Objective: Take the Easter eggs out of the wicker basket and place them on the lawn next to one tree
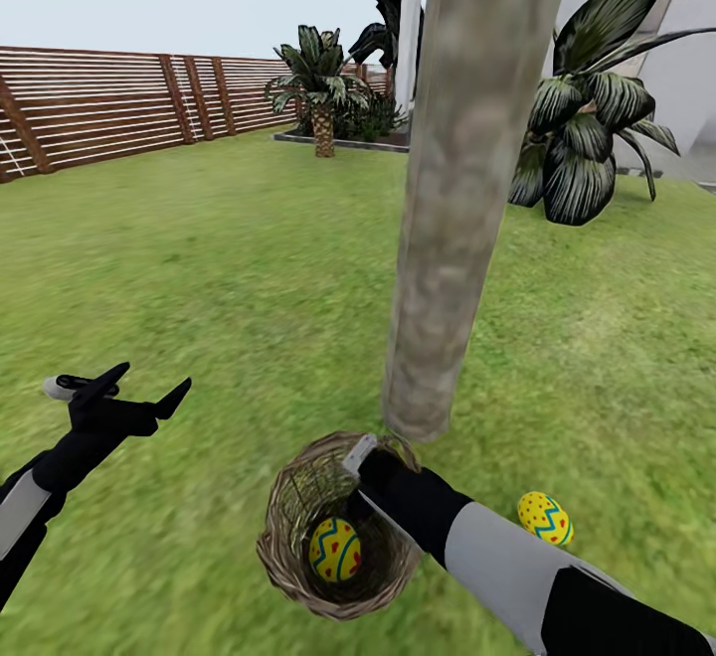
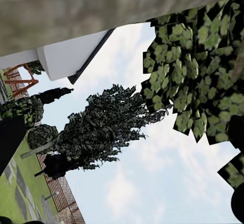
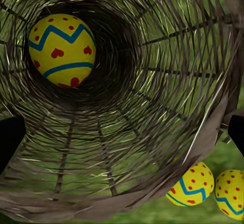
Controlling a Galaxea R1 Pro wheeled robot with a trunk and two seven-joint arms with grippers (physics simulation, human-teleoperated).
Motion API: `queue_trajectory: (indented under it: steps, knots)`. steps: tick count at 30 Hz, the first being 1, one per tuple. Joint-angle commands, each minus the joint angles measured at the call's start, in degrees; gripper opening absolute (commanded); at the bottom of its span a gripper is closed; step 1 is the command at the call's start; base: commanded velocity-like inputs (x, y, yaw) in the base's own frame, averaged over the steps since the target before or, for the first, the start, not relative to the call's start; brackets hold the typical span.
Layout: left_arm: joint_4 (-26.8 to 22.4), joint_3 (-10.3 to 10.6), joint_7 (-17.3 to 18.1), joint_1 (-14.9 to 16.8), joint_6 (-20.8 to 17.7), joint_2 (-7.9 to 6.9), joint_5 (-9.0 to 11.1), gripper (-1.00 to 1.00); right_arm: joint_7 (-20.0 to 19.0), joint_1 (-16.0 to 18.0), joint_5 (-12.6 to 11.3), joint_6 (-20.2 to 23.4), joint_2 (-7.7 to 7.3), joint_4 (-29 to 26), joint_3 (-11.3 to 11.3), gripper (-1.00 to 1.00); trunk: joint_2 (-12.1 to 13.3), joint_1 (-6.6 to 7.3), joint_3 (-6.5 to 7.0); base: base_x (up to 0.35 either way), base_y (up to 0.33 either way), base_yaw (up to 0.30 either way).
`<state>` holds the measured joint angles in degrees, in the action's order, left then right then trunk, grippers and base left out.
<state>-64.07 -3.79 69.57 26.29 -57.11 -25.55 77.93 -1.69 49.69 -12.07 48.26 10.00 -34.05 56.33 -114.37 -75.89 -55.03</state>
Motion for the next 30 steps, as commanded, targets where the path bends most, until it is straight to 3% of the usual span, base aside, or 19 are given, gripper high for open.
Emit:
queue_trajectory:
  steps: [1,7,13,17,30]
  knots:
    - [0.0,0.0,0.0,0.0,-0.4,-0.02,0.2,1.0,-0.1,0.1,-0.1,0.1,0.0,0.1,0.2,1.0,-0.4,-0.22,-0.23,0.0,0.0,0.0]
    - [0.0,0.0,0.0,0.0,-0.4,-0.02,0.2,1.0,-0.9,0.1,0.0,-0.2,0.0,-0.7,0.3,1.0,-2.8,-1.54,-1.31,0.0,0.0,0.0]
    - [0.0,0.0,0.0,0.0,-0.4,-0.06,0.2,1.0,-6.3,0.1,0.1,-1.5,0.0,-1.8,0.3,1.0,-5.3,-2.85,-2.39,0.0,0.0,0.0]
    - [0.0,0.0,0.0,0.0,-0.4,-0.1,0.2,1.0,-6.8,0.1,0.1,-3.7,0.0,-1.9,0.3,1.0,-6.9,-3.73,-3.1,0.0,0.0,0.0]
    - [0.0,0.0,0.0,0.1,-0.4,-0.02,0.2,1.0,-6.5,0.1,0.2,-4.1,0.0,-1.9,0.3,1.0,-12.1,-6.59,-5.44,0.0,0.0,0.0]
